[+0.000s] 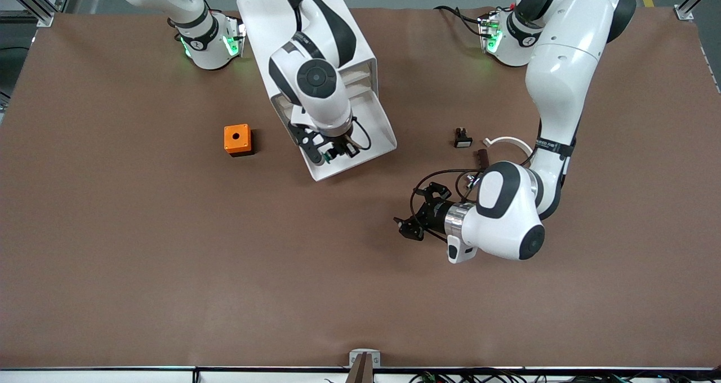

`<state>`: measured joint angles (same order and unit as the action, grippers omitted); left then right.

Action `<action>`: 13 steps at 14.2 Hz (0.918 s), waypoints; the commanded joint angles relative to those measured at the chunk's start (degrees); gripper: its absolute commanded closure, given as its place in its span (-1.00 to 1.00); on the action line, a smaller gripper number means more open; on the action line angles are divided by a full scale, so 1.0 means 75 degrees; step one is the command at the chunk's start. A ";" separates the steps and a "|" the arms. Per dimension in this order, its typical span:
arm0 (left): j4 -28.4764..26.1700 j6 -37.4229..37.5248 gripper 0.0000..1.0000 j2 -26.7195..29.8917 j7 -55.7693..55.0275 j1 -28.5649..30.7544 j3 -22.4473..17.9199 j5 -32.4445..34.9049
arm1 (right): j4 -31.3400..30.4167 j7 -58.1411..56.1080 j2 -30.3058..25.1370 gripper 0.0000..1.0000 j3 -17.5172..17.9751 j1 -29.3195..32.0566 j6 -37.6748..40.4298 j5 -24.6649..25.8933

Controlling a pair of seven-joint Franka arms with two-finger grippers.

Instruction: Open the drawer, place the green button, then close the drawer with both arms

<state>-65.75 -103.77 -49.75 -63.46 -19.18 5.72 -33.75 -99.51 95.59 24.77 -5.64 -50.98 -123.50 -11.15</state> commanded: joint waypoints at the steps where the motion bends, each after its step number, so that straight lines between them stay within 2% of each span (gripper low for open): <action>1: -0.0221 -0.0857 -0.99 0.0294 0.0164 -0.0418 -0.0059 0.1297 | -0.0571 0.0366 -0.0023 1.00 -0.0092 -0.0397 -0.0700 -0.0178; 5: -0.0350 -0.1842 -0.99 0.0317 0.0083 -0.0993 -0.0083 0.2692 | -0.0560 0.0823 0.0247 1.00 -0.0115 -0.0713 -0.0749 -0.0107; 10: -0.0432 -0.1855 -0.99 0.0329 0.0001 -0.1215 -0.0129 0.3046 | -0.0536 0.1152 0.0306 1.00 -0.0115 -0.0749 -0.0725 -0.0096; 11: -0.0432 -0.1867 -0.99 0.0341 0.0000 -0.1239 -0.0083 0.3302 | -0.0525 0.1257 0.0306 0.88 -0.0115 -0.0714 -0.0725 -0.0084; 12: -0.0444 -0.1867 -0.99 0.0341 -0.0011 -0.1251 -0.0071 0.3421 | -0.0525 0.1281 0.0306 0.20 -0.0115 -0.0703 -0.0725 -0.0084; 13: -0.0456 -0.1867 -0.99 0.0341 -0.0011 -0.1321 -0.0071 0.3434 | -0.0513 0.1293 0.0306 -0.71 -0.0127 -0.0702 -0.0725 -0.0084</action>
<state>-66.90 -116.97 -49.01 -63.32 -27.92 5.68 -9.74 -103.00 104.04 27.59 -6.07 -55.80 -128.68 -11.15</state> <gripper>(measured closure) 0.004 0.586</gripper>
